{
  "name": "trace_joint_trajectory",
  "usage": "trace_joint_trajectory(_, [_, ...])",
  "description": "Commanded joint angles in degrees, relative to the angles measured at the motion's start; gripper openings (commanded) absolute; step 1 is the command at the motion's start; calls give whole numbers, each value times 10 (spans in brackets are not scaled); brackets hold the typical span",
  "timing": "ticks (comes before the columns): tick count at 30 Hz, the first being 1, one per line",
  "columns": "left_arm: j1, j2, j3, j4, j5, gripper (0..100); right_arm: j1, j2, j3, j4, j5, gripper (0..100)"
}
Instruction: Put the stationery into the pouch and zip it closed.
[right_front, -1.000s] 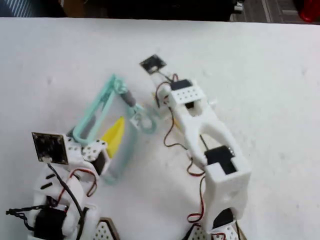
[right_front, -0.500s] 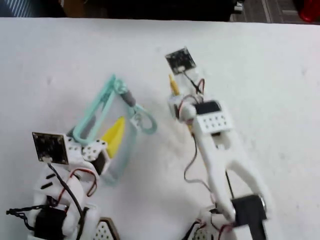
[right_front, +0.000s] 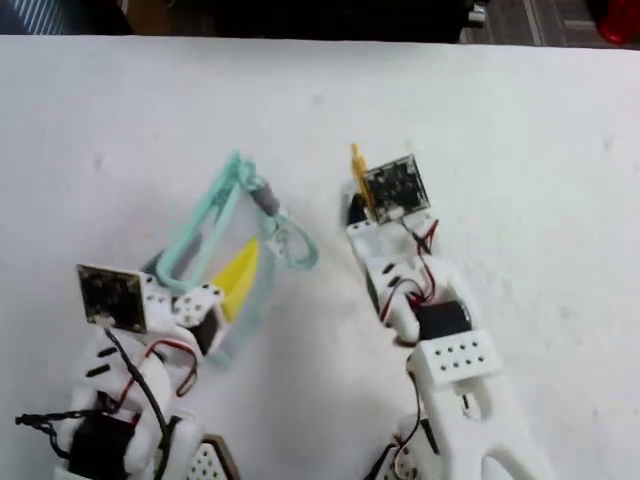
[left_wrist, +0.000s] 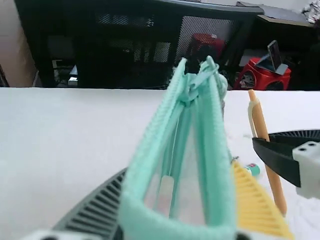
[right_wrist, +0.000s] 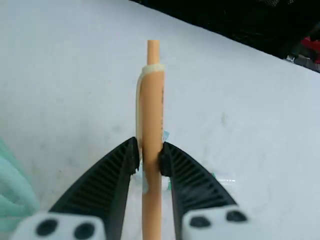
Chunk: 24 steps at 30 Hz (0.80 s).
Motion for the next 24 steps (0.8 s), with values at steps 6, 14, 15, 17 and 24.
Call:
trace_joint_trajectory(6, [84,4,18,-11,-91,272,8,-65,17,-22,-50,17])
trace_joint_trajectory(14, [85,4,18,-11,-91,271,8,-155,-12,-18,-50,17])
trace_joint_trajectory(15, [85,4,18,-11,-91,271,7,-178,-16,-17,-50,17])
trace_joint_trajectory(17, [85,4,18,-11,-91,271,4,-228,-25,-5,-50,17])
trace_joint_trajectory(24, [85,4,18,-12,-91,271,2,-378,-118,60,-51,17])
